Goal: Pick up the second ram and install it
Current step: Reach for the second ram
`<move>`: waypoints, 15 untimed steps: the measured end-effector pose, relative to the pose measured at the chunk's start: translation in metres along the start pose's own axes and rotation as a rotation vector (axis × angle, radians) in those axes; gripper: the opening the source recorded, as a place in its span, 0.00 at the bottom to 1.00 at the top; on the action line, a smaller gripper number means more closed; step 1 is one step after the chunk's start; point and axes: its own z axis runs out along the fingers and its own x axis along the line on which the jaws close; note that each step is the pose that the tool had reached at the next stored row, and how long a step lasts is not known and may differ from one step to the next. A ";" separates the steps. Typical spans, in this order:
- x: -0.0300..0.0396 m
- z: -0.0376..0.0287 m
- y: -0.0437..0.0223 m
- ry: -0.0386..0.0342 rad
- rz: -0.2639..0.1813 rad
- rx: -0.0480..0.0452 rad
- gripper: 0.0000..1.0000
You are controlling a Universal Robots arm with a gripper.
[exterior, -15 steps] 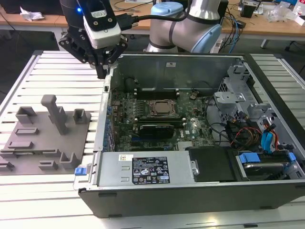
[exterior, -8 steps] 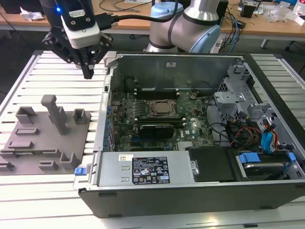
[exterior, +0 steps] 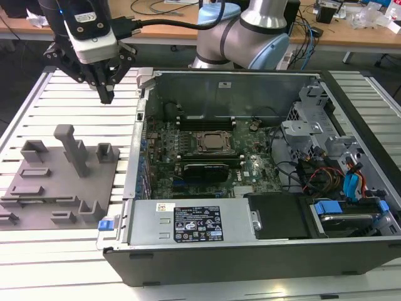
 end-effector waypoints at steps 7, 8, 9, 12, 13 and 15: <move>0.0341 -0.0007 -0.0025 0.0000 0.000 0.0001 0.11; 0.0409 -0.0008 -0.0030 0.0000 0.000 0.0000 0.11; 0.0450 -0.0008 -0.0034 0.0000 0.000 0.0000 0.11; 0.0527 -0.0009 -0.0039 0.0000 0.000 0.0000 0.11; 0.0552 -0.0010 -0.0041 0.0001 0.000 0.0001 0.11; 0.0685 -0.0012 -0.0051 0.0000 0.000 0.0000 0.11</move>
